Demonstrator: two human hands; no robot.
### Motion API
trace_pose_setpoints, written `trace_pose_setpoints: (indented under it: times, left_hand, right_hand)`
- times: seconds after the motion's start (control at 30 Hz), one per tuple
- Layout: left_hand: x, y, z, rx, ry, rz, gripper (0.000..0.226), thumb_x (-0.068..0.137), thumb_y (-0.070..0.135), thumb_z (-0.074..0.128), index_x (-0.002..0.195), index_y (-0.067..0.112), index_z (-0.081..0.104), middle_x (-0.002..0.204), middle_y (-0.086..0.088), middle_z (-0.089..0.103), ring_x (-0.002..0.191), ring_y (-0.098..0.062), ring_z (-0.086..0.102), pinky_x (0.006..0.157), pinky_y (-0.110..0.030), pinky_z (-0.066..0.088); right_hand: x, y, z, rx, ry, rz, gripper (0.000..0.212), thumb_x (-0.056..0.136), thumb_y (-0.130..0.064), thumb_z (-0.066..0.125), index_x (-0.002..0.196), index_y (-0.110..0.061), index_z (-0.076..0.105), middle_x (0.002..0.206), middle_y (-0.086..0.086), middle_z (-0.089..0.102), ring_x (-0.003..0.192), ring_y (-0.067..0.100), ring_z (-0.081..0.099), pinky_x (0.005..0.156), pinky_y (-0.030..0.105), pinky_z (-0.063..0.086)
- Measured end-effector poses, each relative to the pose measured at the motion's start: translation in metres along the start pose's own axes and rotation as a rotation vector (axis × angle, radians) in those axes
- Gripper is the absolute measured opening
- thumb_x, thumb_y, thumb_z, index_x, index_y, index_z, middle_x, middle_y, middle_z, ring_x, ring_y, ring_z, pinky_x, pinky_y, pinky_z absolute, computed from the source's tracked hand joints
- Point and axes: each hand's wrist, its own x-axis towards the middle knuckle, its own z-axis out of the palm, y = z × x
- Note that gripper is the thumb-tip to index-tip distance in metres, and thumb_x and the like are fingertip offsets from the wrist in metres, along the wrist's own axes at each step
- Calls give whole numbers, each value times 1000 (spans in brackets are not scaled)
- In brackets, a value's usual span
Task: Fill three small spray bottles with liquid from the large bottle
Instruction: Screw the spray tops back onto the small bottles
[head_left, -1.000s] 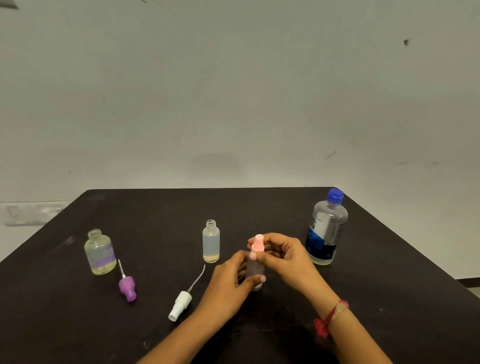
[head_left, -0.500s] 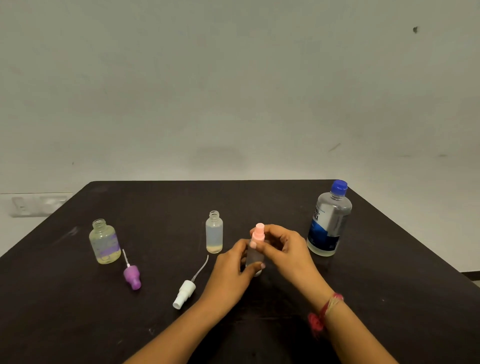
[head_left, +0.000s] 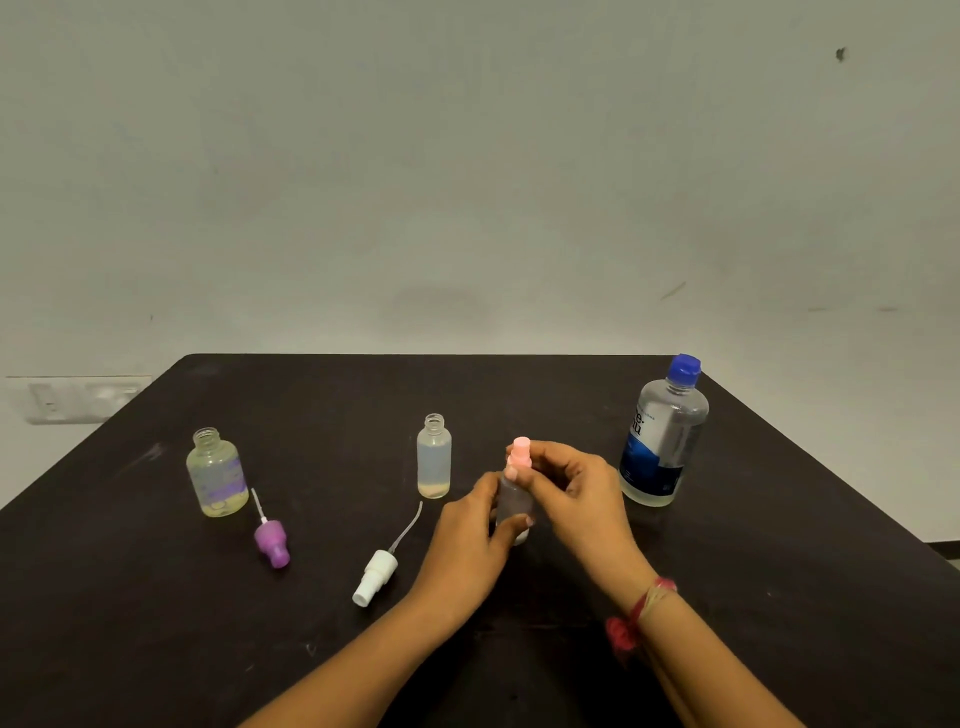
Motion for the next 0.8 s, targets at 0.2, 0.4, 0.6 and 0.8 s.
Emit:
trace_pose_setpoints:
  times: [0.2,0.4,0.6,0.8]
  left_hand:
    - [1,1,-3,31,-23,-19,35,91,19,60,124,25,51,114,6,65,108,-5,60,94,-30,51]
    - [0,-2,-5,1,-21,-13,36,85,13,64,117,28,57,101,7,68,95,-7,64,88,-37,53]
    - [-4,5,-11,50,46,39,66,79,17,71,137,27,42,121,17,55,111,1,54,90,-7,43]
    - [-6,16,-26,176,378,227,55,66,-3,62,106,31,46,90,13,49,90,-3,46,72,-8,38]
  right_hand:
    - [-7,1,8,5,82,-49,20,82,-18,72,99,-27,67,86,-13,68,86,-6,63,70,8,47]
    - [-1,11,6,-195,1,-8,33,74,-39,76,100,-33,57,100,-11,59,89,4,58,75,18,50]
    - [0,12,-2,-169,1,14,33,72,-33,80,93,-24,56,87,-9,61,74,0,57,65,14,48]
    - [5,18,-8,-264,123,-14,40,78,-31,76,103,-27,45,97,-14,55,91,3,56,79,19,50]
